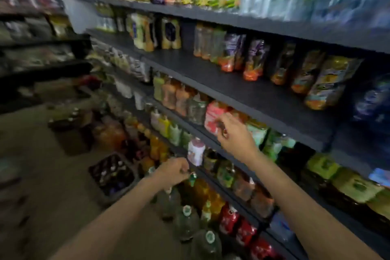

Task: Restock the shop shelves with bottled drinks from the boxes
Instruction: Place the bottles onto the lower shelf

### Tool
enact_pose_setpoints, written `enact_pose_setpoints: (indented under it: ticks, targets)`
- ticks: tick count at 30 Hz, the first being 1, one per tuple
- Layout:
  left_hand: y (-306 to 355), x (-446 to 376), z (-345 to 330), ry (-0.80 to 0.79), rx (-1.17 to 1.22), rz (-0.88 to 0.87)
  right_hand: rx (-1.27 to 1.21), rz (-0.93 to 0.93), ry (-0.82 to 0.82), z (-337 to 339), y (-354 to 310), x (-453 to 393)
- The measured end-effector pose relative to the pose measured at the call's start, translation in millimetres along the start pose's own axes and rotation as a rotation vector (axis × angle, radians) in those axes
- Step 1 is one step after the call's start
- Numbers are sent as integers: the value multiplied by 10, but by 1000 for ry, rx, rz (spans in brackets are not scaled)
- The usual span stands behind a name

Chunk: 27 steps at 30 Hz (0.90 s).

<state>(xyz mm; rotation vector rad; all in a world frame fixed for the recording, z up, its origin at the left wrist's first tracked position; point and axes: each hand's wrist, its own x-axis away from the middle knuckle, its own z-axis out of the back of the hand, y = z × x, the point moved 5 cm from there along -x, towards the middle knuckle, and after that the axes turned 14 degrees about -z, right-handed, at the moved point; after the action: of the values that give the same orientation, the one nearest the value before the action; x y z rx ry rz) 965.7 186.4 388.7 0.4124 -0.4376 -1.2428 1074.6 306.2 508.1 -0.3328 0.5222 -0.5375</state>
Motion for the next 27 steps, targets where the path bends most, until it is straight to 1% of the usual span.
enact_pose_setpoints:
  ticks: [2,3,5,7,10,12,15,18,22,25,27]
  targets:
    - [-819,433,200,26,48,155,61,66,-214,-696,-368,-193]
    - [-1190,652,288,43,70,235,86,58,-310,-1004,-516,-279]
    - [-1841,1094,472,102,106,409,127,-19,-492,-1574,-784,-470]
    - [-2418,1439,638,180,172,528,153,-48,-659,-2143,-1057,-671]
    - [-3127,1777,816,322,267,666,210,-50,-836,-2970,-1424,-897]
    - [-3510,1891,832,364,331,744,213,-61,-940,-3507,-1595,-985]
    - [-4128,1853,820,373,402,790,192,-59,-1043,-4309,-1726,-1137]
    - [-4847,1629,853,354,428,817,185,-164,-1108,-5224,-1660,-1383]
    - [-5776,1207,905,276,450,866,236,-259,-1181,-6300,-1581,-1727]
    - [-6357,865,875,209,481,878,252,-314,-1201,-6921,-1583,-1925]
    - [-6701,603,764,196,533,848,192,-403,-1196,-7350,-1547,-1995]
